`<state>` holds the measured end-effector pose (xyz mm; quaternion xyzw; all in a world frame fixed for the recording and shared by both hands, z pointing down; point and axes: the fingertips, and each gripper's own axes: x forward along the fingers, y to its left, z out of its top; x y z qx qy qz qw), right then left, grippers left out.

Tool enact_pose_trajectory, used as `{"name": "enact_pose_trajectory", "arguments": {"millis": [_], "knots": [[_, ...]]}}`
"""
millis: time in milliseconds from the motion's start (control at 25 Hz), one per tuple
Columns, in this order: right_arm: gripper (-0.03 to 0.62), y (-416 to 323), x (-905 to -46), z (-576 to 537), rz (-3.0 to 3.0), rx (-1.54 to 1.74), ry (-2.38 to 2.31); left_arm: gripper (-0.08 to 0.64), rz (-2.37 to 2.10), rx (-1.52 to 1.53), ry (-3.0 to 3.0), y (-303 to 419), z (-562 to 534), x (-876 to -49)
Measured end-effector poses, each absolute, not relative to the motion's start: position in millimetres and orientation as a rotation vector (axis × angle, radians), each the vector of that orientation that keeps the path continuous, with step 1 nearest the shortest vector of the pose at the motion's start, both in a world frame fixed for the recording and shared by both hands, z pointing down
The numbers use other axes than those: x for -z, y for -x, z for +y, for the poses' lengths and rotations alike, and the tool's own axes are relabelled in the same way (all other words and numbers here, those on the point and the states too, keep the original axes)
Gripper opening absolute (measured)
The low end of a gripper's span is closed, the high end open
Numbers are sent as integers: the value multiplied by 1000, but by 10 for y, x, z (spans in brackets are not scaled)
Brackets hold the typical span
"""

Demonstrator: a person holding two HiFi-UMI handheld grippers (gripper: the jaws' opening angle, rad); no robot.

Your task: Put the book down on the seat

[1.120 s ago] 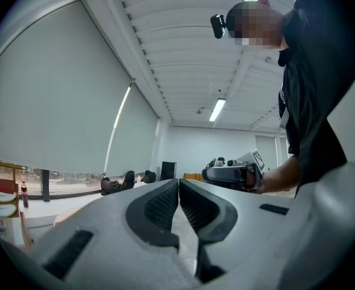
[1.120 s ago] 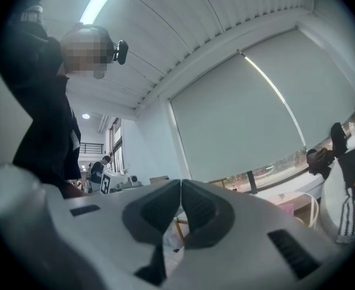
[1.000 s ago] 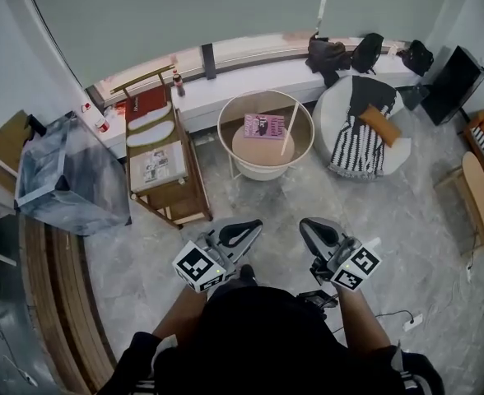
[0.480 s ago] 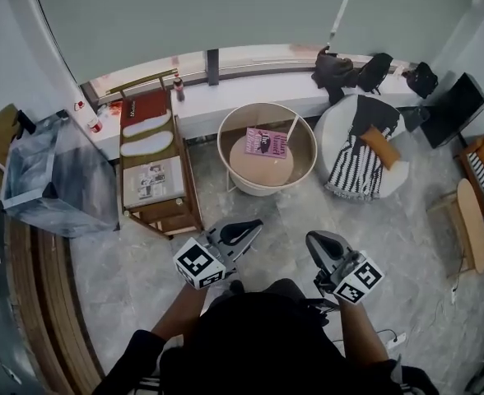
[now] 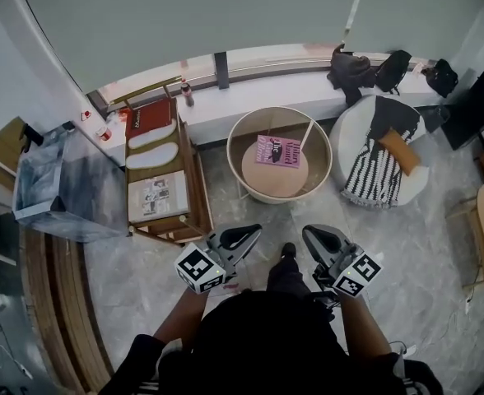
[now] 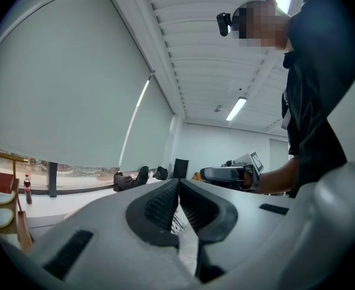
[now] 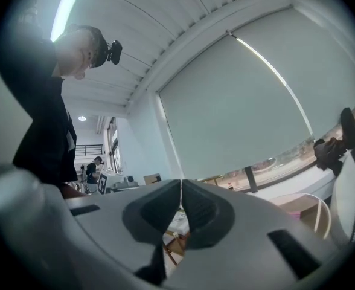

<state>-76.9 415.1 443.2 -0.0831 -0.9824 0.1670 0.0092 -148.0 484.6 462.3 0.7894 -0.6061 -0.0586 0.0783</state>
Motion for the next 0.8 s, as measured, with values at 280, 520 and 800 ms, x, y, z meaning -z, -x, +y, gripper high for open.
{"name": "enact_pose_trajectory", "arguments": {"millis": [280, 520, 800], "knots": [[29, 1229, -4420, 3438, -3075, -557, 382, 26, -1890, 160, -2281, 1905, 4188, -4547], [29, 1402, -4397, 2731, -3071, -571, 464, 26, -1948, 204, -2241, 2109, 3526, -4386], [29, 1584, -4449, 2176, -3059, -697, 570, 26, -2011, 197, -2164, 2254, 2970, -4355]]}}
